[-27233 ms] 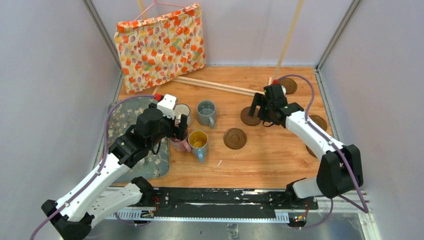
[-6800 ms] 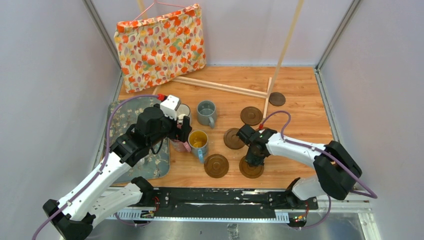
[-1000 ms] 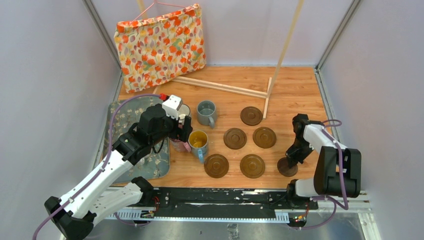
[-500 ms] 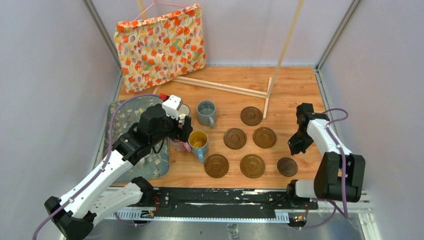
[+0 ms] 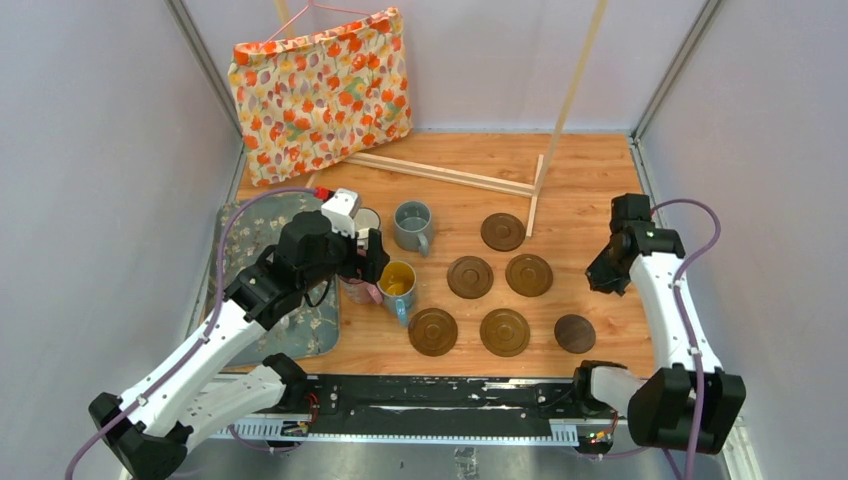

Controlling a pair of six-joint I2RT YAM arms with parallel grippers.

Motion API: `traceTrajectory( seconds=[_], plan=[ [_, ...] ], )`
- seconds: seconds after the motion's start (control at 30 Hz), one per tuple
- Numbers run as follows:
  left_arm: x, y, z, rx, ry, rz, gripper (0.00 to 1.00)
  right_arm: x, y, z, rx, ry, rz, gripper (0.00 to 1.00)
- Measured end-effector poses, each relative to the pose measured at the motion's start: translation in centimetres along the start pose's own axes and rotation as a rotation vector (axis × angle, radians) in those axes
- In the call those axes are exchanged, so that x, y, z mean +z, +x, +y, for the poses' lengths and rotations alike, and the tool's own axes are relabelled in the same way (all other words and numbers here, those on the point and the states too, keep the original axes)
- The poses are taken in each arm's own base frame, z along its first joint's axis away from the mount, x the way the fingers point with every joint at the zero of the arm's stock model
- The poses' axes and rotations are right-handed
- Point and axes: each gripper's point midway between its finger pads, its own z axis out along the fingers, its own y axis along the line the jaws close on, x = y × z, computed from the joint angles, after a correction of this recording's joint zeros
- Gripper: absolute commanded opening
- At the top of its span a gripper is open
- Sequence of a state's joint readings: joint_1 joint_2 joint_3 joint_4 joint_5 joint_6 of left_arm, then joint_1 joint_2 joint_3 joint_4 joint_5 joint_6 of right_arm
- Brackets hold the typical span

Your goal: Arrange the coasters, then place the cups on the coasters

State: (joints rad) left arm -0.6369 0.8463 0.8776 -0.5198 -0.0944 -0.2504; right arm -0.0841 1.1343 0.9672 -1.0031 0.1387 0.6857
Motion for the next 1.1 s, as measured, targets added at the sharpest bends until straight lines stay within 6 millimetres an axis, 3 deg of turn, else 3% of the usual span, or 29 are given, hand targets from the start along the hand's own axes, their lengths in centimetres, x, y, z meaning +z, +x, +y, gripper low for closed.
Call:
traceTrajectory(
  seconds=[0.07,0.2,0.3,0.63,1.1],
  plan=[
    [-0.1,0.0,-0.2,-0.033,0.005,-0.001,1.00,-0.8,-0.3,0.4,-0.026,-0.048,-0.031,0.16],
    [-0.9,-0.1,-0.5,-0.108,0.013,-0.023,1.00,-2.3,-0.7,2.2,-0.094,-0.192,-0.075,0.51],
    [-1.5,0.4,-0.8,-0.160,0.019,-0.034,1.00,-3.6,-1.1,3.9,-0.157,-0.313,-0.120,0.65],
    [-1.6,5.9,-3.8,-0.262,0.003,0.066,1.00,-7.4,-2.0,7.8,-0.273,-0.581,-0.236,0.82],
    [-1.2,10.6,-7.3,-0.328,-0.055,0.125,1.00,-11.9,-2.5,10.2,-0.314,-0.767,-0.366,0.83]
  ],
)
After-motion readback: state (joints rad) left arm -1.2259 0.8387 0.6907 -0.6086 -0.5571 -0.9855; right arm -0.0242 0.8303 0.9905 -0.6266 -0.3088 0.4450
